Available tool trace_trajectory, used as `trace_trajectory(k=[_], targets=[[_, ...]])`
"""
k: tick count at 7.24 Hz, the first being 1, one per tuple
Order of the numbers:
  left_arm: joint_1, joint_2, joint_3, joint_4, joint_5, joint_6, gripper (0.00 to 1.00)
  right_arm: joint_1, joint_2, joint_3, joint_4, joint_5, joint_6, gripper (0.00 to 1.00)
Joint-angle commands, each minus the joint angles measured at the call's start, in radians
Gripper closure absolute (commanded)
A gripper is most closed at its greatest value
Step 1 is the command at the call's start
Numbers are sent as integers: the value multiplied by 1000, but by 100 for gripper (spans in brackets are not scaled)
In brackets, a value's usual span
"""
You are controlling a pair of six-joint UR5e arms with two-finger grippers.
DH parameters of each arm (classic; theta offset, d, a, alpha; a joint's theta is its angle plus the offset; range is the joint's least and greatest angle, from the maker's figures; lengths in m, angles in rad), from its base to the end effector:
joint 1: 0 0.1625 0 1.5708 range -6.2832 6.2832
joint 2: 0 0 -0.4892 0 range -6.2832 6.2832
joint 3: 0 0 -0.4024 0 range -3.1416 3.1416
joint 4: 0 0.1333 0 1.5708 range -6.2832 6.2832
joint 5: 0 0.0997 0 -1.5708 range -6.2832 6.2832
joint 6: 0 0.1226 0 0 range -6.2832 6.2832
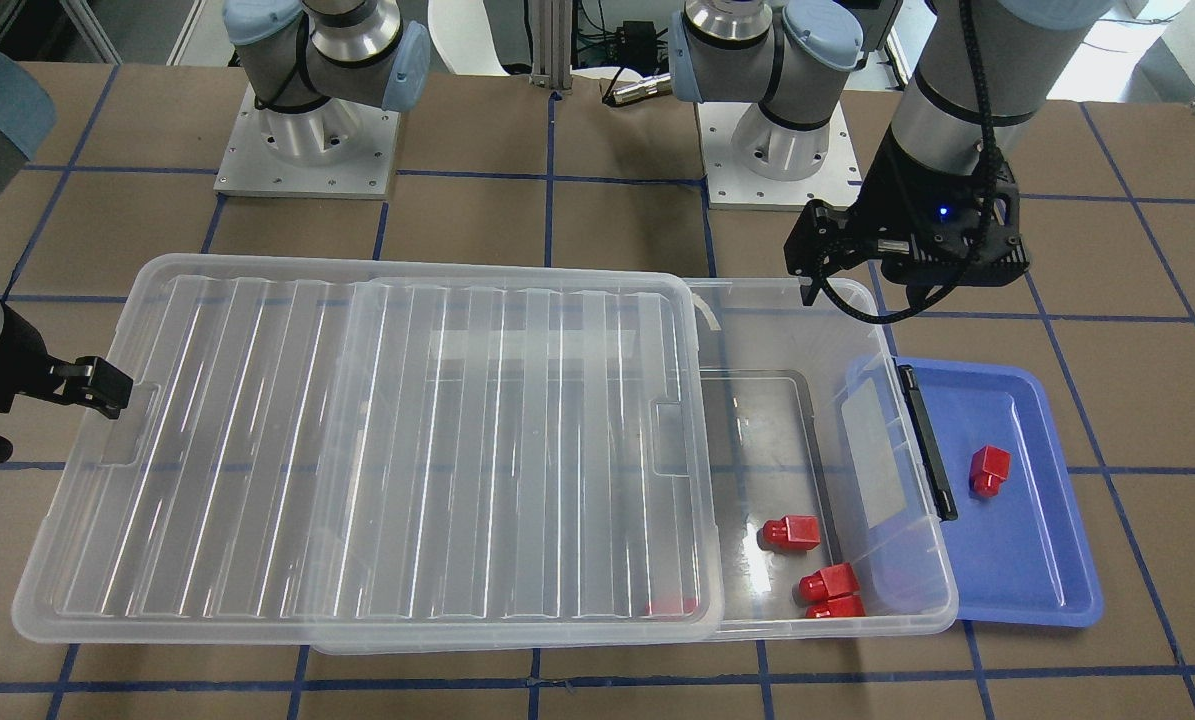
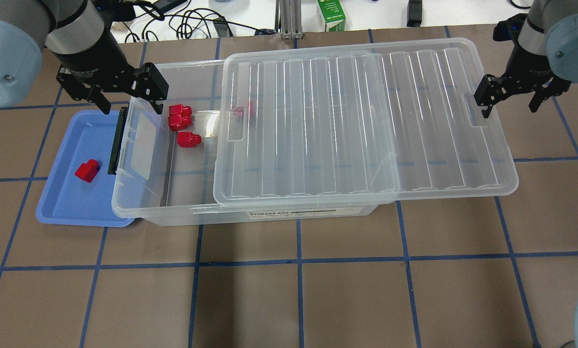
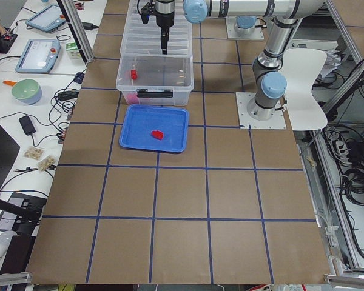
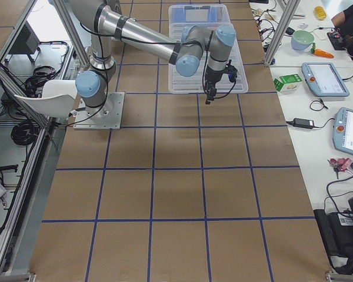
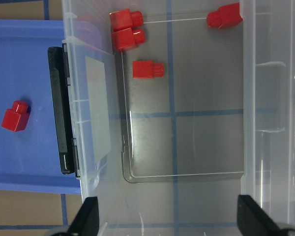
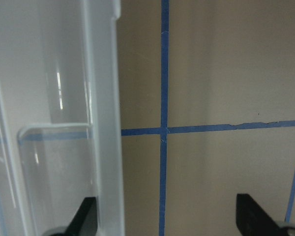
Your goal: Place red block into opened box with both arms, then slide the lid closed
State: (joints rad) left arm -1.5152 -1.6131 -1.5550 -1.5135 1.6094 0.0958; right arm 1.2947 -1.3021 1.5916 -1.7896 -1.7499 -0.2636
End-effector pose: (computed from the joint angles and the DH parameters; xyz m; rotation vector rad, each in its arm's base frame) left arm -0.0991 -0.5327 0.5212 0.0614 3.0999 -0.0431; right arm -0.0581 -0.6139 0.3919 -0.0092 -2.9829 -0.1731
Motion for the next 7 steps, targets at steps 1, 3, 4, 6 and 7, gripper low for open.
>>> trace_trajectory(k=[1,3,4,6,7], targets=[[126,-2,-20,-1,-2,208,0,0,1,1,-1,-10,0,0],[322,-45,-31,6,-11,502,0,3,-3,-2,2,9,1,0],[386,-71,-65,31,-13,633,0,11,-26,-25,15,12,3,0],[427,-155,-159,296,-14,767,0,17,-89,-42,100,80,15,0],[444,-189,-189,356,-14,824,0,17,-147,-42,125,96,15,0]])
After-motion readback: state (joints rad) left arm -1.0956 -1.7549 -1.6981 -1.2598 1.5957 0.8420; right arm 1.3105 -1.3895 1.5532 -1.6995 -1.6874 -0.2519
